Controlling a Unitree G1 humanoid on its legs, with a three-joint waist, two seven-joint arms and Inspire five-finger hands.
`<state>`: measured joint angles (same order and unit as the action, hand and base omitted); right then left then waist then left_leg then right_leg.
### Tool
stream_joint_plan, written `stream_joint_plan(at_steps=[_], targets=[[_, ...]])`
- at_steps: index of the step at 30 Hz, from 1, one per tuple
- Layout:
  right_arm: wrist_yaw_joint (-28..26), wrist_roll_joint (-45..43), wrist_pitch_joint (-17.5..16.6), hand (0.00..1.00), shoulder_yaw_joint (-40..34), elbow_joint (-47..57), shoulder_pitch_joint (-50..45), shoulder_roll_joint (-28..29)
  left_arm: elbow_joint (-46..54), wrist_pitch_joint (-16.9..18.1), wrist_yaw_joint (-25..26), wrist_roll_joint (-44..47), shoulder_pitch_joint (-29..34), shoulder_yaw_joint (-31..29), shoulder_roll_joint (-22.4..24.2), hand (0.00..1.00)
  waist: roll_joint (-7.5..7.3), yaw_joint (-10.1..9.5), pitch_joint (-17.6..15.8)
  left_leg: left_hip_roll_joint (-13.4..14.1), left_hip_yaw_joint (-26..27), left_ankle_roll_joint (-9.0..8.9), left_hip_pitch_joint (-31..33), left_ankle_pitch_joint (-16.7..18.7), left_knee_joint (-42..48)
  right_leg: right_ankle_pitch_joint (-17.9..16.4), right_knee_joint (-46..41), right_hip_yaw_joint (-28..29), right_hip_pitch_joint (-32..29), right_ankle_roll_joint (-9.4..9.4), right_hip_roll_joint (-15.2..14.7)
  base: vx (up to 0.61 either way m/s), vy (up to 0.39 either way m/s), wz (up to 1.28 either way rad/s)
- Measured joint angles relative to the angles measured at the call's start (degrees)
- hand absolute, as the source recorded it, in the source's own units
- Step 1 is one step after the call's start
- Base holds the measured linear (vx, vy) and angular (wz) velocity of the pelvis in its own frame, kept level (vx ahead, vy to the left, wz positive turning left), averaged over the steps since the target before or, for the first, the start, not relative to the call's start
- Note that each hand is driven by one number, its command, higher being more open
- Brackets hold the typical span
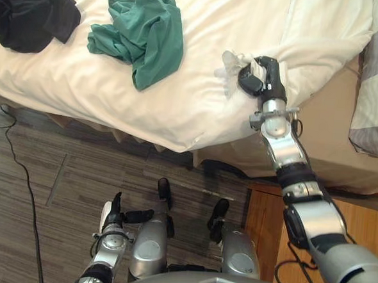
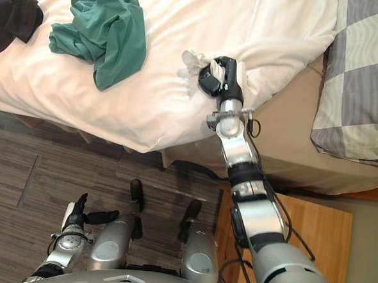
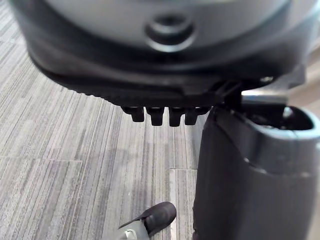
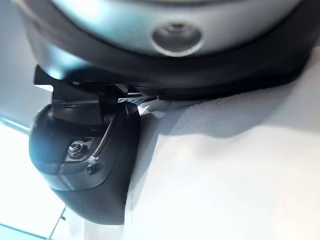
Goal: Tidy up the quilt and then pick up the clothes from the bed and put them into the laundry hamper
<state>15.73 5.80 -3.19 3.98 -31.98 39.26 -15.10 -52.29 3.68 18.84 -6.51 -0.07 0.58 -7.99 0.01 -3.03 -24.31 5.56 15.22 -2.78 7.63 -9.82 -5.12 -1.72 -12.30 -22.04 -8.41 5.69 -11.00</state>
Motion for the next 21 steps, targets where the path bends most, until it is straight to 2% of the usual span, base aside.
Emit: stream_joint_plan(at_steps=[2,5,6,8,10,14,17,21], targets=[[0.0,0.0,0.0,0.0,-2.1,5.5,-7.0,1.8,-0.1,-1.3,-0.7,-0.6,0.1,-1.0,0.1,1.0,-0.68,0.42,0.4,-0.2,0.8,-0.8,-1.9,0.6,0.0,-0.1,0.5,0.6,1.6,0.21,-0.2,0.11,-0.04,-0.17],[0.0,0.0,-0.1,0.0,-5.8,10.4,-16.8,5.5,-1.3,-2.8,-1.6,-0.9,0.7,-1.6,-0.7,1.0,-2.46,1.55,3.4,-0.2,1.3,-1.48,-3.0,1.1,0.0,-0.3,1.5,0.7,3.0,0.45,0.0,0.08,-0.035,-0.06],[0.0,-0.6,-0.2,1.0,-7.1,10.7,-19.0,6.8,-2.0,-3.2,-1.9,-0.9,0.9,-1.6,-1.0,1.0,-3.03,1.96,4.1,-0.2,1.8,-1.74,-3.7,1.3,0.0,-0.3,1.7,0.9,3.7,0.45,0.0,0.11,-0.041,-0.17],[0.0,-2.4,-0.3,1.0,-10.4,12.1,-23.6,8.9,-2.6,-4.0,-2.4,-1.0,1.0,-1.7,-1.2,1.0,-3.63,2.03,5.5,-0.1,2.7,-1.95,-5.2,2.0,0.0,-0.3,2.6,1.7,5.0,0.56,0.3,0.07,-0.021,-0.24],[0.4,-4.6,-0.6,1.0,-13.7,12.9,-28.0,10.6,-2.9,-4.0,-3.0,-1.1,1.9,-1.7,-1.2,1.0,-3.65,3.14,7.5,-0.1,3.6,-1.57,-6.3,2.6,-0.1,0.0,3.8,2.4,6.0,0.94,0.5,0.04,0.0,-0.2],[1.2,-7.1,-0.7,1.0,-18.6,12.8,-34.2,11.8,-4.0,-4.0,-3.7,-1.1,2.7,-1.7,-1.0,1.0,-3.09,4.3,9.3,0.1,5.8,-1.1,-7.8,3.4,-0.1,0.8,6.0,4.5,7.1,1.61,1.1,0.02,0.016,-0.3],[2.5,-12.3,-0.7,1.0,-25.1,11.3,-37.5,13.3,-5.4,-4.2,-4.2,-1.0,2.9,-1.8,-0.6,1.0,-2.34,5.21,10.5,0.1,7.8,-1.43,-8.8,4.3,-0.1,1.5,7.6,6.5,7.6,1.71,1.4,0.01,0.03,-0.31],[4.8,-19.1,-0.4,1.0,-31.7,6.5,-38.7,13.4,-5.9,-4.2,-4.1,-0.8,3.4,-3.9,0.3,1.0,-1.71,6.05,11.1,0.0,9.7,-0.79,-9.9,4.9,-0.1,2.5,9.1,8.0,8.4,1.69,1.6,0.05,0.015,-0.26]])
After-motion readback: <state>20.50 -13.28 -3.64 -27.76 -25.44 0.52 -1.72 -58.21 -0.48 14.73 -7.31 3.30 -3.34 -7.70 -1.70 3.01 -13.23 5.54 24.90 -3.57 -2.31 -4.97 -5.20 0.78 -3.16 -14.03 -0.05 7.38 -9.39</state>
